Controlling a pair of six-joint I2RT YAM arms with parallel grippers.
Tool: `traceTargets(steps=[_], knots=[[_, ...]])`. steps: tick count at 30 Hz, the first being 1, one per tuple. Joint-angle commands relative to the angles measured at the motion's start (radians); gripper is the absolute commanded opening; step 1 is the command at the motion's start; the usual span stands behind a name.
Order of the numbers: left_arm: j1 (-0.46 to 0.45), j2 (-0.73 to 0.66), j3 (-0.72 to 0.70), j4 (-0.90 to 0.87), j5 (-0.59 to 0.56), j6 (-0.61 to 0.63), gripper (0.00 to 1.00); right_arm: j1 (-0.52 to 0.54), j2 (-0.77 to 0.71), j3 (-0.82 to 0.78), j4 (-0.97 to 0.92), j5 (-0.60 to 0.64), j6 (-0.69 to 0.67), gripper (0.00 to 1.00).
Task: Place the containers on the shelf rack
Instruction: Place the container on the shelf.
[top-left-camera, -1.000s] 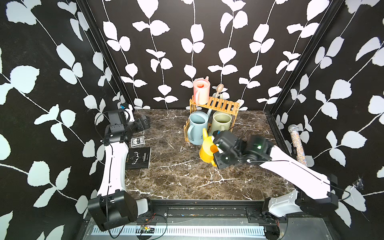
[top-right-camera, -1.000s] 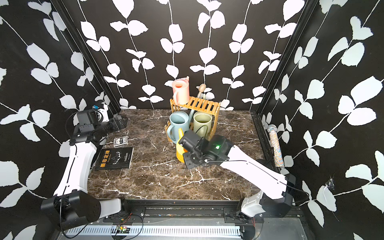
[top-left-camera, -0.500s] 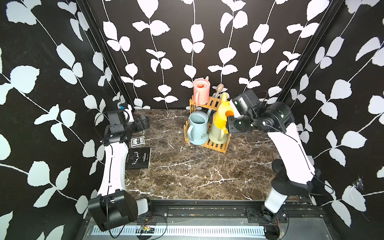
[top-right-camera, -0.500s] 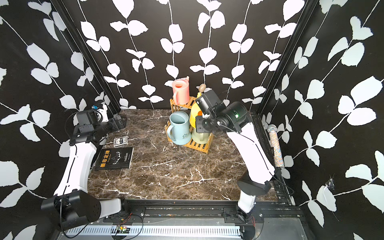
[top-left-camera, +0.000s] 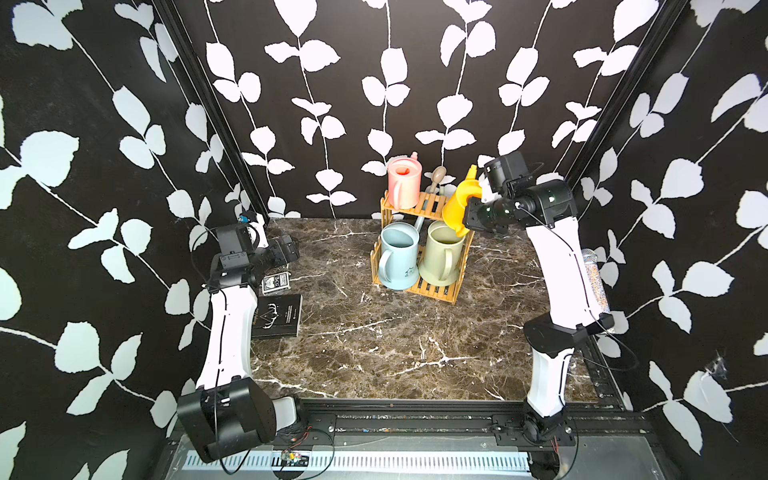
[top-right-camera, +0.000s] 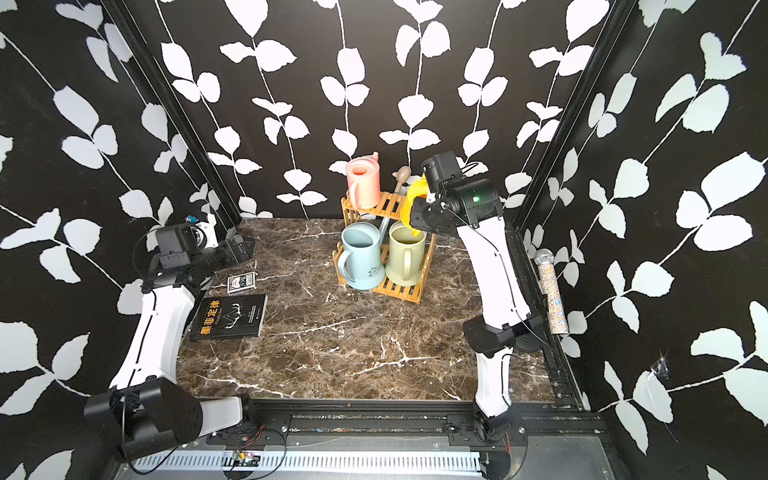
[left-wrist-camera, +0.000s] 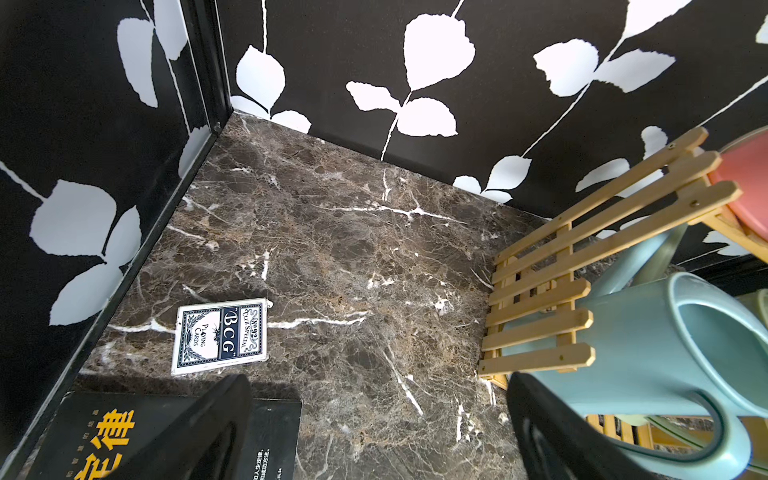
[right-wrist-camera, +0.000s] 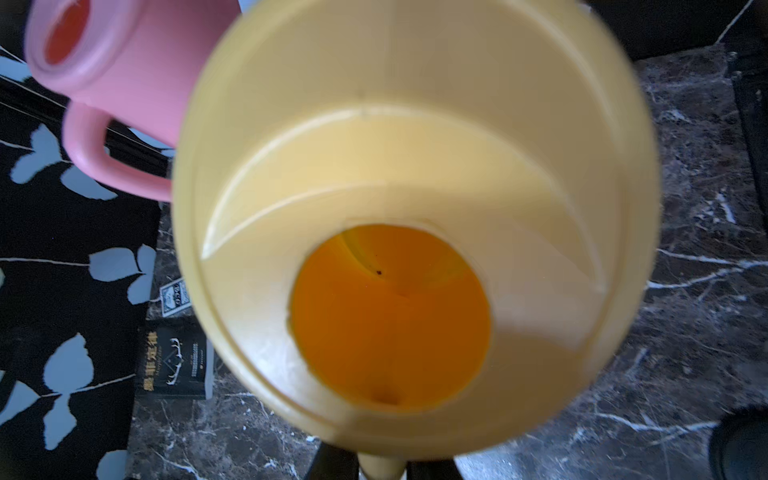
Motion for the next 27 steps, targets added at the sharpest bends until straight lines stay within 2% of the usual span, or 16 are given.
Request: traceTargets(steps=[1, 6, 14, 27], knots=[[0.007, -0.007, -0.017, 0.030, 0.017, 0.001, 0.98, -0.004, 0.014, 0.027, 0.162, -0.068, 0.028, 0.00], [0.009, -0.011, -0.019, 0.025, 0.014, 0.005, 0.98, -0.020, 0.049, 0.052, 0.208, -0.057, 0.032, 0.01], [0.011, -0.007, -0.030, 0.039, 0.018, -0.003, 0.98, -0.030, 0.061, 0.031, 0.188, -0.013, 0.003, 0.16], [0.013, -0.004, -0.039, 0.047, 0.023, -0.012, 0.98, -0.033, 0.086, 0.020, 0.182, -0.003, -0.029, 0.26]])
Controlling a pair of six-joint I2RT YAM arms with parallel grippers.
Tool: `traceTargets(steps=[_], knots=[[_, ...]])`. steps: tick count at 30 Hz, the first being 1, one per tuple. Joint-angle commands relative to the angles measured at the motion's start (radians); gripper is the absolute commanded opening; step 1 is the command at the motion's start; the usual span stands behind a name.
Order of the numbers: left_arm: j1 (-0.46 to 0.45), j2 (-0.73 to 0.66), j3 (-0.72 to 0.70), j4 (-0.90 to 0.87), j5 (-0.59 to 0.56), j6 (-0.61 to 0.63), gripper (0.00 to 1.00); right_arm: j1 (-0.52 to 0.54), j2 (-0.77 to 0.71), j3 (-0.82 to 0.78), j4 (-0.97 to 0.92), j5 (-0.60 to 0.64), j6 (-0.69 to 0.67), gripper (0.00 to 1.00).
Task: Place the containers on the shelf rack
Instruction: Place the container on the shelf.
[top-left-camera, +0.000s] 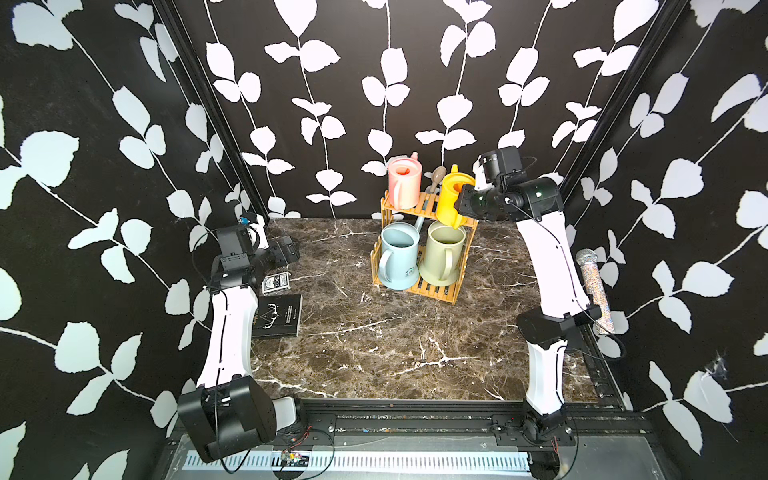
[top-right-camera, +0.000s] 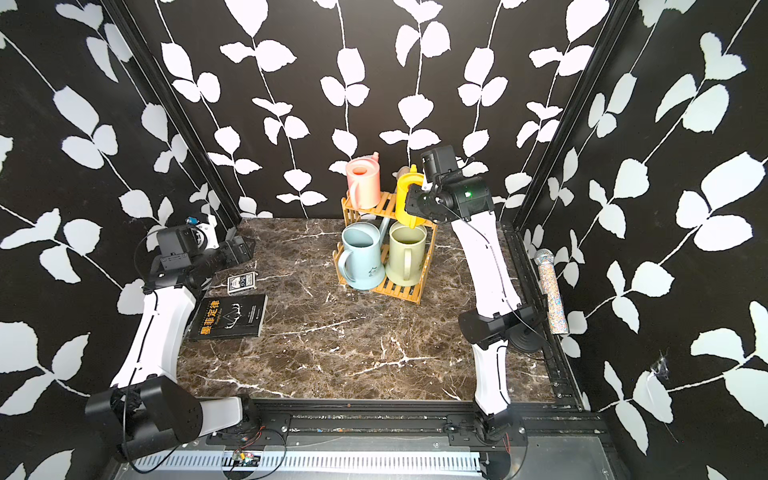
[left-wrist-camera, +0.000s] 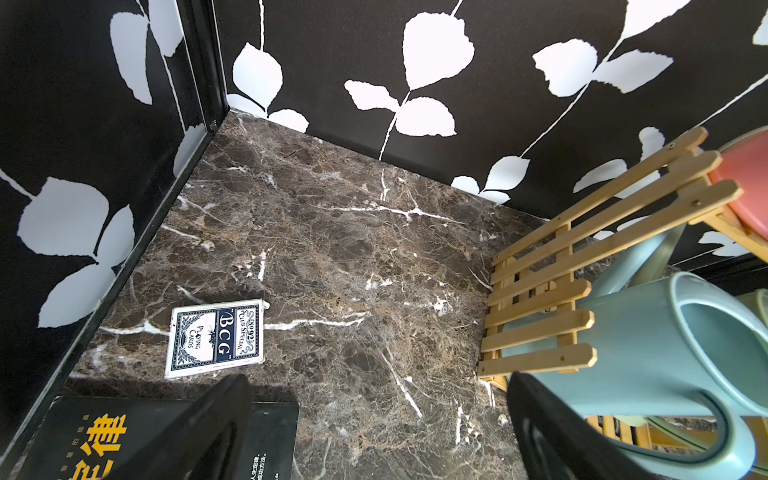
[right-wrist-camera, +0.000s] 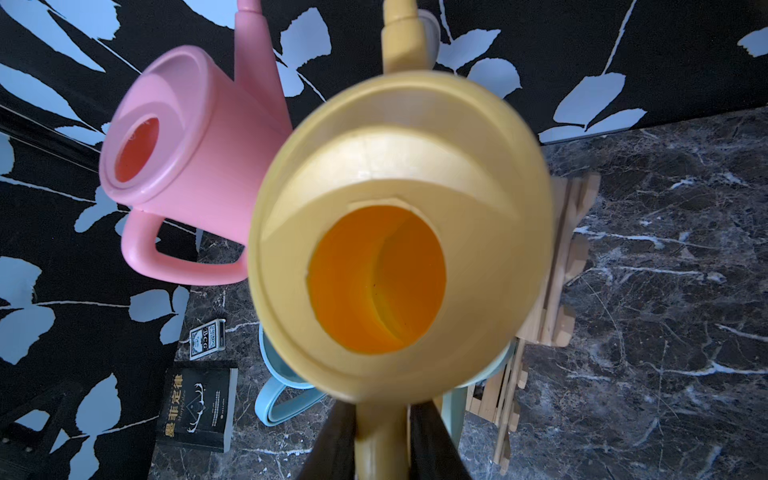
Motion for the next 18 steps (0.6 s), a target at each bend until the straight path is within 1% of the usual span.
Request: traceTargets(steps=[1, 10, 18], knots=[[0.010, -0.005, -0.016, 0.021, 0.012, -0.007, 0.99, -0.006, 0.019, -0.005, 0.034, 0.018, -0.020, 0.27], [0.011, -0.003, -0.020, 0.025, 0.012, -0.008, 0.98, -0.008, 0.041, -0.029, 0.068, 0.048, -0.022, 0.27], [0.016, -0.010, -0.027, 0.027, 0.011, -0.006, 0.98, -0.004, 0.044, -0.078, 0.218, 0.040, 0.051, 0.27]])
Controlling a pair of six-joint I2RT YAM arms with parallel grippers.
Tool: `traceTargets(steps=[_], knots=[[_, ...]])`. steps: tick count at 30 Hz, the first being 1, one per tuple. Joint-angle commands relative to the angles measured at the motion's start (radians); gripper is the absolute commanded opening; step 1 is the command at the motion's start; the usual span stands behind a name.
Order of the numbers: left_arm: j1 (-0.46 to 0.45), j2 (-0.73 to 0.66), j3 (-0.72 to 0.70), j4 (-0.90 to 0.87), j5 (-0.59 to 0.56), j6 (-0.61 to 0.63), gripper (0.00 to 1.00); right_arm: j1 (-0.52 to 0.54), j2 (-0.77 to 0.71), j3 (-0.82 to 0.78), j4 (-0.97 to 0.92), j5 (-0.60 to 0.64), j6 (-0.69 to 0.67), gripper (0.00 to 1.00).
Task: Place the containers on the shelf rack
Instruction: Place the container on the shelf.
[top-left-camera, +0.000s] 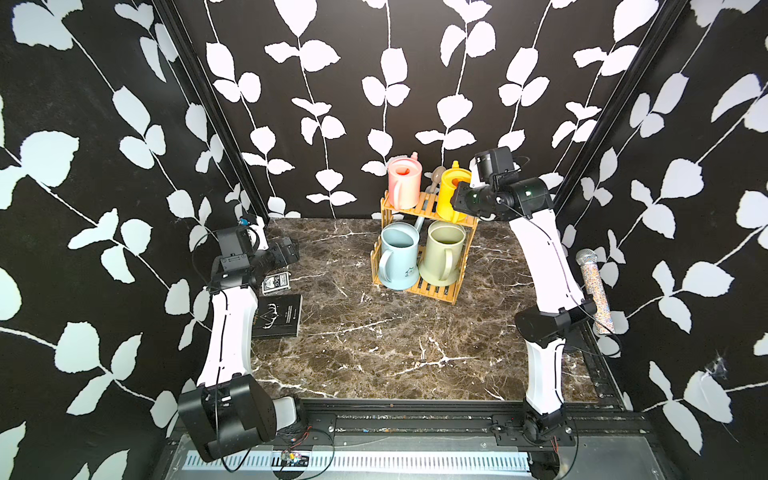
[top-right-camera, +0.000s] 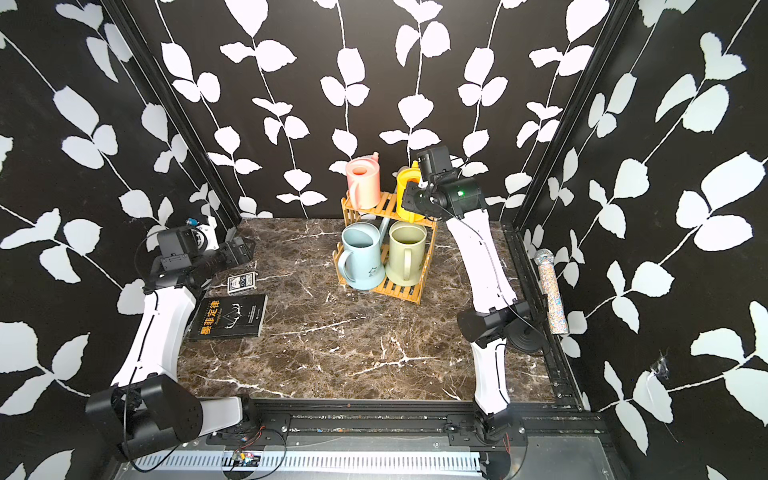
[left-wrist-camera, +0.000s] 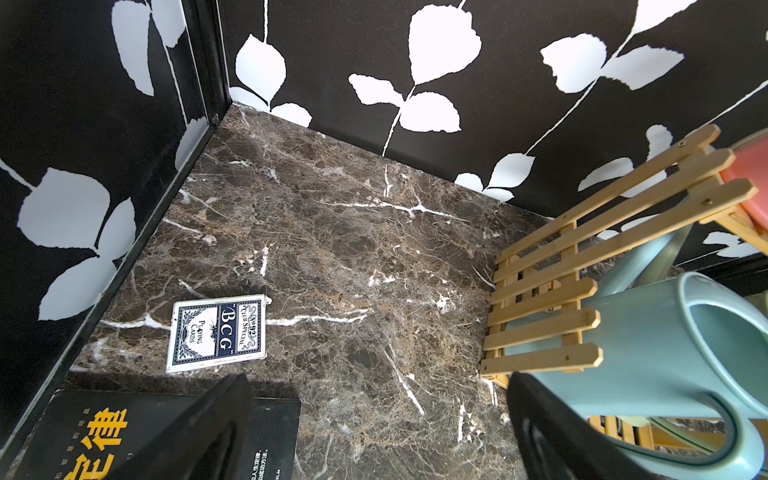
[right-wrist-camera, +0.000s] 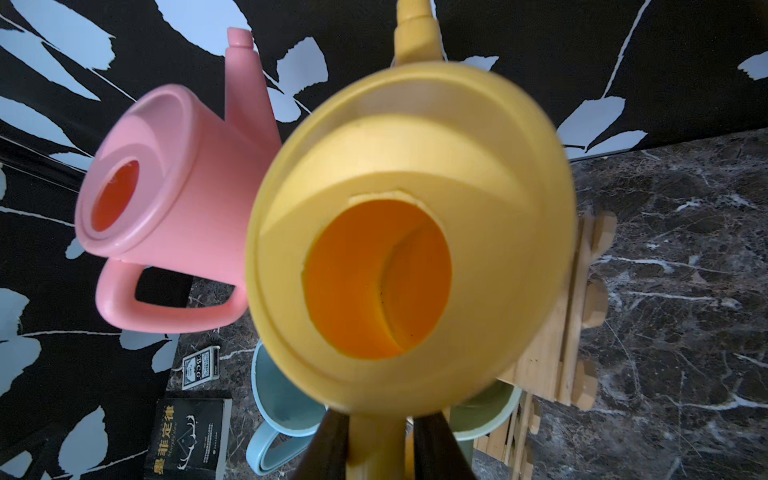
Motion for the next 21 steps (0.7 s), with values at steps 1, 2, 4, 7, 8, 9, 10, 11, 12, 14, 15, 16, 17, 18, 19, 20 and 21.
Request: traceTargets(steps=[1, 2, 4, 7, 8, 9, 10, 11, 12, 14, 15, 16, 17, 18, 19, 20, 21], knots=[[0.009, -0.013, -0.018, 0.027, 0.010, -0.003, 0.98, -0.001, 0.024, -0.017, 0.098, 0.006, 0.046, 0.27], [0.010, -0.014, -0.019, 0.028, 0.009, -0.003, 0.98, -0.001, 0.029, -0.017, 0.110, 0.000, 0.056, 0.27], [0.011, -0.016, -0.021, 0.031, 0.011, -0.002, 0.98, 0.002, 0.036, -0.015, 0.127, -0.011, 0.070, 0.30], [0.012, -0.009, -0.020, 0.037, 0.042, -0.005, 0.99, 0.006, 0.036, -0.015, 0.142, -0.019, 0.085, 0.33], [0.010, -0.005, -0.022, 0.047, 0.063, -0.009, 0.98, 0.007, 0.033, -0.016, 0.143, -0.020, 0.087, 0.34], [0.011, 0.001, -0.026, 0.059, 0.086, -0.019, 0.98, 0.009, 0.029, -0.016, 0.143, -0.021, 0.088, 0.35], [0.010, 0.005, -0.029, 0.071, 0.110, -0.030, 0.97, 0.009, 0.022, -0.018, 0.142, -0.023, 0.088, 0.37], [0.004, 0.009, -0.032, 0.082, 0.126, -0.041, 0.97, 0.011, 0.016, -0.021, 0.142, -0.024, 0.089, 0.37], [-0.004, 0.015, -0.035, 0.092, 0.140, -0.047, 0.97, 0.012, 0.003, -0.026, 0.140, -0.023, 0.088, 0.38], [-0.028, 0.029, -0.034, 0.102, 0.158, -0.048, 0.97, 0.012, -0.027, -0.045, 0.141, -0.019, 0.083, 0.49], [-0.043, 0.039, -0.031, 0.102, 0.158, -0.046, 0.97, 0.012, -0.046, -0.058, 0.141, -0.016, 0.080, 0.90], [-0.059, 0.051, -0.027, 0.101, 0.153, -0.037, 0.97, 0.012, -0.065, -0.073, 0.144, -0.013, 0.076, 0.98], [-0.080, 0.064, -0.020, 0.095, 0.141, -0.024, 0.98, 0.012, -0.090, -0.094, 0.148, -0.010, 0.074, 0.99], [-0.102, 0.079, -0.012, 0.082, 0.121, -0.009, 0.98, 0.012, -0.109, -0.126, 0.154, -0.010, 0.071, 0.99], [-0.121, 0.095, -0.002, 0.073, 0.103, 0.003, 0.98, 0.012, -0.136, -0.158, 0.159, -0.013, 0.072, 0.99], [-0.140, 0.110, 0.005, 0.069, 0.088, 0.014, 0.98, 0.012, -0.161, -0.188, 0.169, -0.018, 0.072, 0.99], [-0.154, 0.134, 0.013, 0.063, 0.076, 0.016, 0.98, 0.012, -0.187, -0.218, 0.176, -0.025, 0.072, 0.99]])
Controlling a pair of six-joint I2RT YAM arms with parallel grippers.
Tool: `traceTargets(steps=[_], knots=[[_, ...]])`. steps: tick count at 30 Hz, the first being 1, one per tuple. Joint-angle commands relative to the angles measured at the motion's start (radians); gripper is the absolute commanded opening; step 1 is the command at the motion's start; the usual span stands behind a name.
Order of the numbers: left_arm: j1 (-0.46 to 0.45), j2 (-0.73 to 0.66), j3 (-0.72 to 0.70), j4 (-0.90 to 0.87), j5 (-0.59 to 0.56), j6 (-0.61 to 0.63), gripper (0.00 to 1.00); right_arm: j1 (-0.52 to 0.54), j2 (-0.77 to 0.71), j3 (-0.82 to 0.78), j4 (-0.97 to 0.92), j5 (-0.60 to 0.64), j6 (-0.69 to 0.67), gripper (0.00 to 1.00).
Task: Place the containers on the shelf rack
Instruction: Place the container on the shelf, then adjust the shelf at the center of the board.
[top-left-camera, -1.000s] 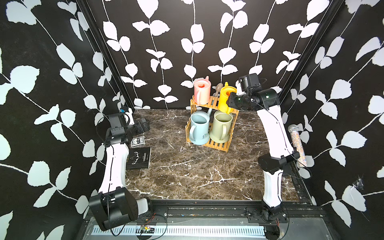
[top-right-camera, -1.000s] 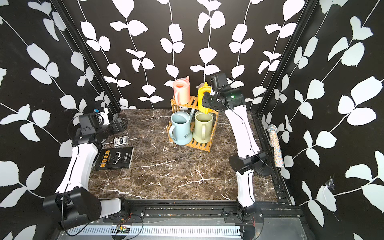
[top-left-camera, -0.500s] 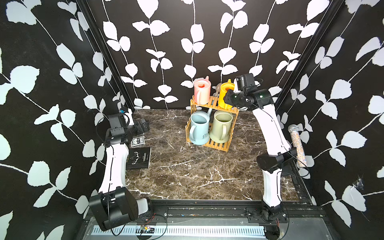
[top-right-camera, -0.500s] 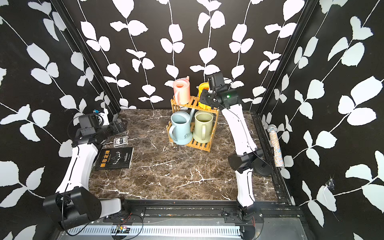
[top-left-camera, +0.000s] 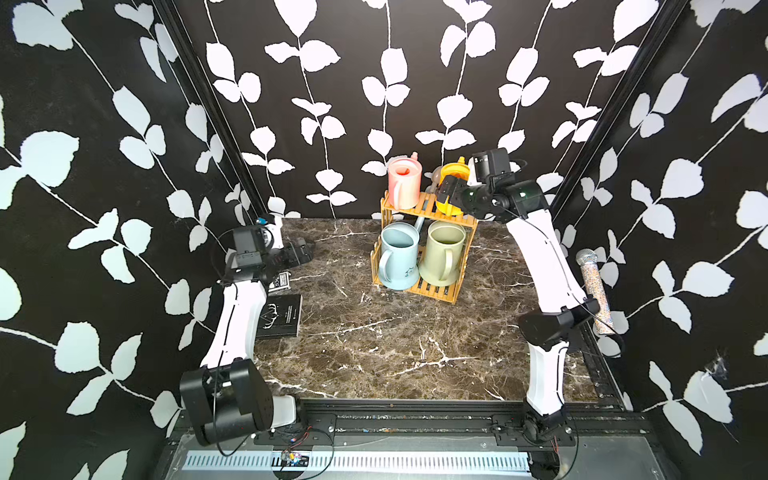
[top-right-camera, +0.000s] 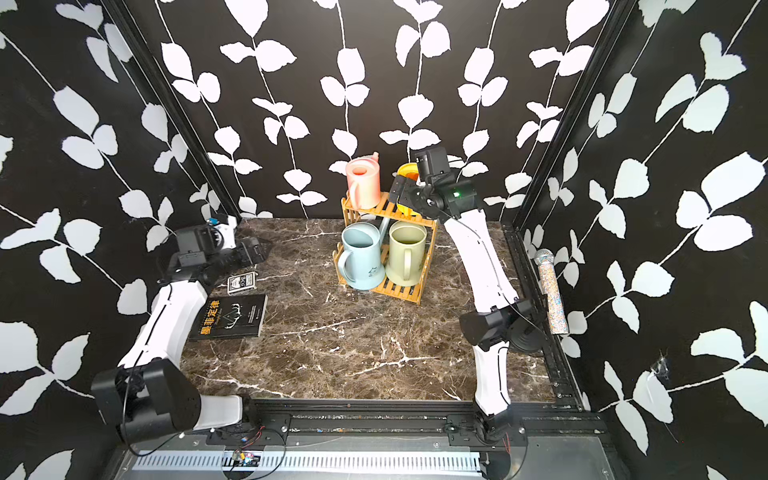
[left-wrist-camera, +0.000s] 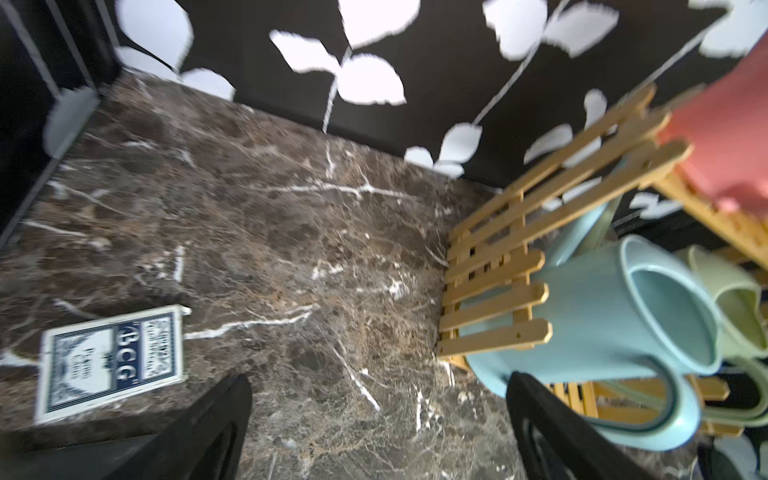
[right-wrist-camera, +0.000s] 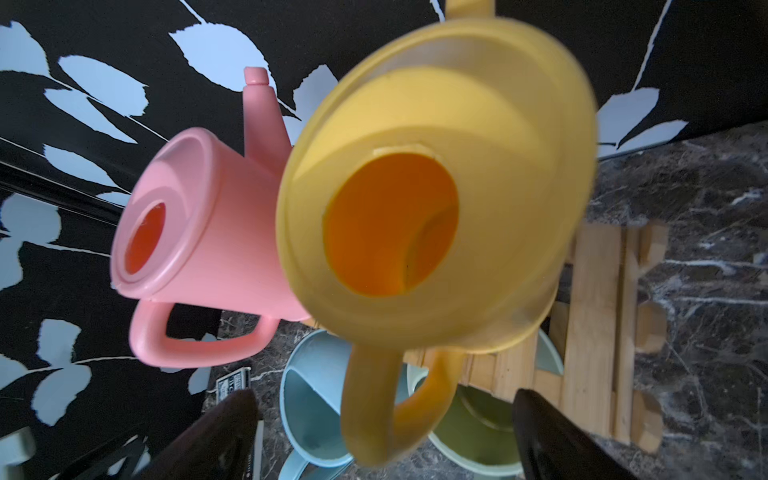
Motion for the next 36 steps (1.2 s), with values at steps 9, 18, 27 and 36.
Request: traceTargets(steps=[9, 18, 27, 36], knots=[[-0.135, 0.326, 0.227, -0.131, -0.060, 0.028, 0.98, 0.003, -0.375, -0.399, 0.107, 0.029, -0.053, 0.99], [-0.234, 0.587, 0.485, -0.252, -0.060, 0.073, 0.98, -0.093, -0.652, -0.895, 0.247, 0.037, -0.118, 0.98], [-0.347, 0.708, 0.582, -0.302, -0.045, 0.104, 0.98, -0.212, -0.790, -1.244, 0.459, 0.157, -0.313, 0.99], [-0.409, 0.630, 0.518, -0.313, -0.058, 0.102, 0.98, -0.346, -0.785, -1.505, 0.804, 0.136, -0.482, 0.99]])
